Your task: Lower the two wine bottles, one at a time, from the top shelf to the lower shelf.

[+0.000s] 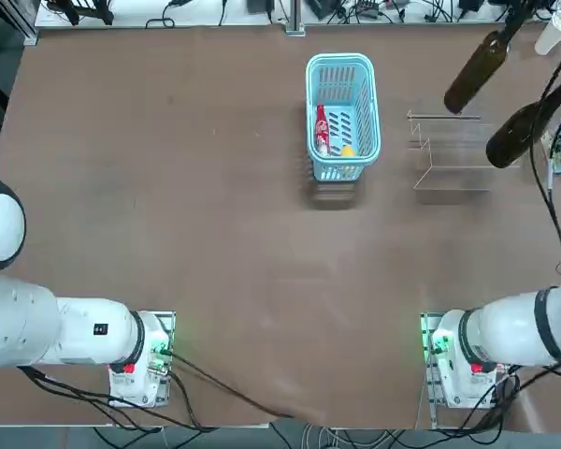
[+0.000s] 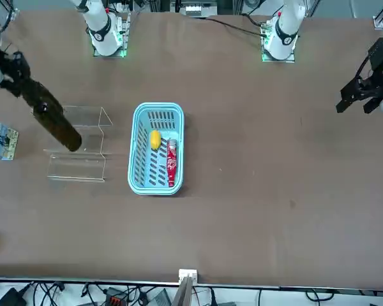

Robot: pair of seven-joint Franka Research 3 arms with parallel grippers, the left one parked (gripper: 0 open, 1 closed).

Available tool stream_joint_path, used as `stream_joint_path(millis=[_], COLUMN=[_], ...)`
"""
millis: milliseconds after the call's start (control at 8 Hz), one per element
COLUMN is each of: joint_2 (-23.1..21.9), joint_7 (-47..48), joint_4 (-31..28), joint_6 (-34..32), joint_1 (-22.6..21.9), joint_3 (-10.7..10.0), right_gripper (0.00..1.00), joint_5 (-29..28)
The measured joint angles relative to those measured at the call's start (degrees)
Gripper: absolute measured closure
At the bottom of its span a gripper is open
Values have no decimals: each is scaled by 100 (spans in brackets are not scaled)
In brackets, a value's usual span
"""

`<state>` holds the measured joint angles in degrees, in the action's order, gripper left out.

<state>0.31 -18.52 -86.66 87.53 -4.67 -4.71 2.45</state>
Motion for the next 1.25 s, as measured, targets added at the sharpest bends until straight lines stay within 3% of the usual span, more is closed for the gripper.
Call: stream_joint_path(millis=[625, 1250], joint_2=[868, 1212], joint_7=[-273, -277], joint_4=[355, 280], joint_6=[656, 798], joint_1=[-26, -175], joint_3=[-23, -16], right_gripper=[62, 62], joint_5=[-2, -3])
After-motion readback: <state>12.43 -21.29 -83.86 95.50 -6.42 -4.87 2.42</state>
